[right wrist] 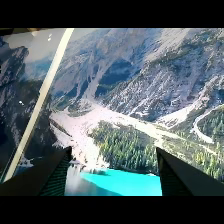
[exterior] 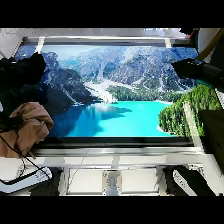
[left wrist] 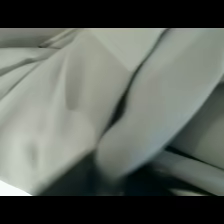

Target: Fold the clothes and pants, and hang the long-sleeved shirts on hangers.

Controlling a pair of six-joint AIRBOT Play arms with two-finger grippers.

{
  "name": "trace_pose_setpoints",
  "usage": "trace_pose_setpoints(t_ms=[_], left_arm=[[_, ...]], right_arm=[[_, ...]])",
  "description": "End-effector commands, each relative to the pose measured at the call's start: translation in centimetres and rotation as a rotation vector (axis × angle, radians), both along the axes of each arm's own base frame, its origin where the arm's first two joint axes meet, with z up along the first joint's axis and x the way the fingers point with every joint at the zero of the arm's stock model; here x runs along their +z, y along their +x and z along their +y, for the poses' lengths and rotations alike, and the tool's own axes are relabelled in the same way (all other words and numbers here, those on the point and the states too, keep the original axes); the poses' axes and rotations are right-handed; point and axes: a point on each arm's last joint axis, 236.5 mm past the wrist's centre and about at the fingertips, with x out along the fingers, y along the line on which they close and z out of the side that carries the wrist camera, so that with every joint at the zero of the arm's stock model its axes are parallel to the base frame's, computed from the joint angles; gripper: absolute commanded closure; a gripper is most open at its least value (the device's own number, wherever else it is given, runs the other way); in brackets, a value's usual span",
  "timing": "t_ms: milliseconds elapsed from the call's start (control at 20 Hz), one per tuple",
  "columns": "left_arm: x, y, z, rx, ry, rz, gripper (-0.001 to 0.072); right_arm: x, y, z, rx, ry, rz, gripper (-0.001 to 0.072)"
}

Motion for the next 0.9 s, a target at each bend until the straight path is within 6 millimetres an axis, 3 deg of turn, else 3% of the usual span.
trace_pose_setpoints(t_ms=[0, 100, 150, 200, 300, 350, 400, 450, 500, 600, 700, 850], left_arm=[[0.6, 0.0, -0.7, -0.01, -0.049, 0.038, 0.0699], [3.9, 2.1, -3.2, -0.06, -0.101, -0.033, 0.0699], [6.6, 4.3, -5.6, -0.08, -0.147, -0.146, 0.0699], [10.0, 7.1, -9.4, -0.119, -0.234, -0.31, 0.0699], [18.3, 12.1, -19.0, -0.272, -0.45, -0.681, 0.0698], [23.1, 13.3, -24.7, -0.389, -0.574, -0.859, 0.0698], [27.2, 13.2, -30.4, -0.516, -0.692, -0.981, 0.0698], [29.8, 12.3, -35.1, -0.628, -0.786, -1.043, 0.0698], [31.0, 11.2, -39.3, -0.719, -0.862, -1.057, 0.0698], [30.4, 8.8, -48.0, -0.891, -0.976, -1.001, 0.0698], [27.9, 6.6, -56.2, -0.998, -1.08, -0.92, 0.0698], [20.7, 3.3, -67.6, -1.082, -1.174, -0.753, 0.07]], right_arm=[[0.2, -0.4, 0.3, 0.014, -0.005, 0.008, 0.0129], [1.8, -1.1, 0.0, 0.025, -0.054, -0.007, 0.013], [2.9, -1.8, -0.4, 0.027, -0.105, -0.01, 0.013], [4.0, -2.8, -1.1, 0.023, -0.171, -0.01, 0.013], [6.0, -4.9, -3.2, -0.015, -0.305, 0.003, 0.0131], [7.0, -5.9, -4.4, -0.047, -0.363, 0.008, 0.0131], [7.8, -6.7, -5.5, -0.078, -0.407, 0.011, 0.0131], [8.6, -7.3, -6.7, -0.117, -0.447, 0.009, 0.0131], [9.3, -7.7, -7.7, -0.153, -0.478, 0.004, 0.0131], [10.1, -8.0, -9.2, -0.207, -0.52, -0.006, 0.0131], [10.0, -7.9, -9.6, -0.218, -0.53, 0.002, 0.0131], [9.6, -7.5, -9.7, -0.22, -0.534, 0.013, 0.0131]])
